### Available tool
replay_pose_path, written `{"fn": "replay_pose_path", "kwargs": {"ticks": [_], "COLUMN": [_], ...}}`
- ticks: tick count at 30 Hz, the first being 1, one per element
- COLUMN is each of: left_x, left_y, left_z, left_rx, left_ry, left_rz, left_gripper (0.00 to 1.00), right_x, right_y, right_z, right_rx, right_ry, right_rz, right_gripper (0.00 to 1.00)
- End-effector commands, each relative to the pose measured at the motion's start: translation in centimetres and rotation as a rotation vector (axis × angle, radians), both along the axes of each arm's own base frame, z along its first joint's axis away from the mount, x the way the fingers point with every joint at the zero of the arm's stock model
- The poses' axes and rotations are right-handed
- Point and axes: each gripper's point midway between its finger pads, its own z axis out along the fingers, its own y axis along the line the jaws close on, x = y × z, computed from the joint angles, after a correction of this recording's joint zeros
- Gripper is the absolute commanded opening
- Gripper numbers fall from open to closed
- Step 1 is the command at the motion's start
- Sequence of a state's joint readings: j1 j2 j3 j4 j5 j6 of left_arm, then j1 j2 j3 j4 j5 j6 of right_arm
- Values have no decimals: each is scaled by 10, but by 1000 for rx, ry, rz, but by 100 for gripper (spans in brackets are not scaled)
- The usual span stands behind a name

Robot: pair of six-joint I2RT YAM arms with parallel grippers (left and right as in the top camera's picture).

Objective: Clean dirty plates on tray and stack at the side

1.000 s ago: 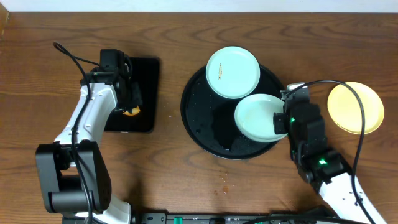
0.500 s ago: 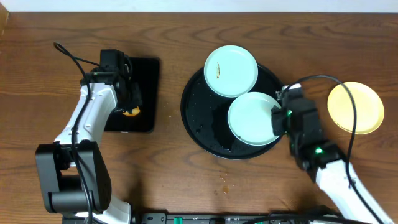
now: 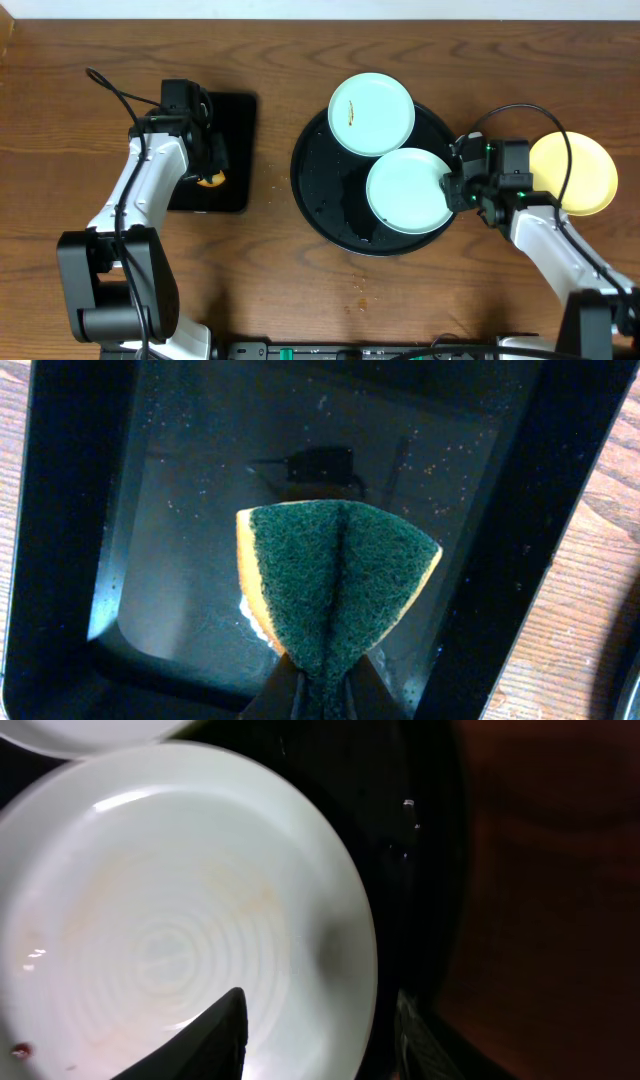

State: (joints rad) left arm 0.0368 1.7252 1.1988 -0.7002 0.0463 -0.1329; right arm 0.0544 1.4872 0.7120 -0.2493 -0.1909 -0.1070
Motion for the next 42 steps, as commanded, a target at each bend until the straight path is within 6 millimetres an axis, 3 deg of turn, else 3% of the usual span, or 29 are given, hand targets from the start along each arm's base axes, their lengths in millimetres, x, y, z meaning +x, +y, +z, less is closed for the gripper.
{"fn": "replay_pose_path", "kwargs": {"ticks": [1, 5, 9, 13, 19, 24, 34, 42], "left_x": [-3, -3, -3, -3, -3, -3, -2, -1], "left_y": [1, 1, 1, 1, 1, 1, 1, 1], "left_z": [-1, -1, -1, -1, -1, -1, 0, 0], "left_rx": [3, 4, 3, 3, 4, 4, 4, 4], "left_ry": [9, 8, 8, 8, 8, 7, 3, 0], "left_rz": [-7, -7, -7, -7, -7, -7, -7, -7], "left_gripper": [8, 8, 8, 8, 8, 8, 8, 8], "right_x": [4, 2, 6, 18, 25, 18, -7, -8], "right_y": [-1, -1, -1, 3, 17, 18, 41, 80], "right_z": [-11, -26, -22, 11, 101, 162, 220, 235], "right_rx": [-10, -10, -9, -5, -28, -214, -643, -697], "right_ry": [22, 63, 41, -33, -223, -425, -673, -790], "right_rz": [22, 22, 22, 28, 60, 5, -151, -181], "right_gripper": [45, 34, 1, 1, 1, 1, 1, 1]}}
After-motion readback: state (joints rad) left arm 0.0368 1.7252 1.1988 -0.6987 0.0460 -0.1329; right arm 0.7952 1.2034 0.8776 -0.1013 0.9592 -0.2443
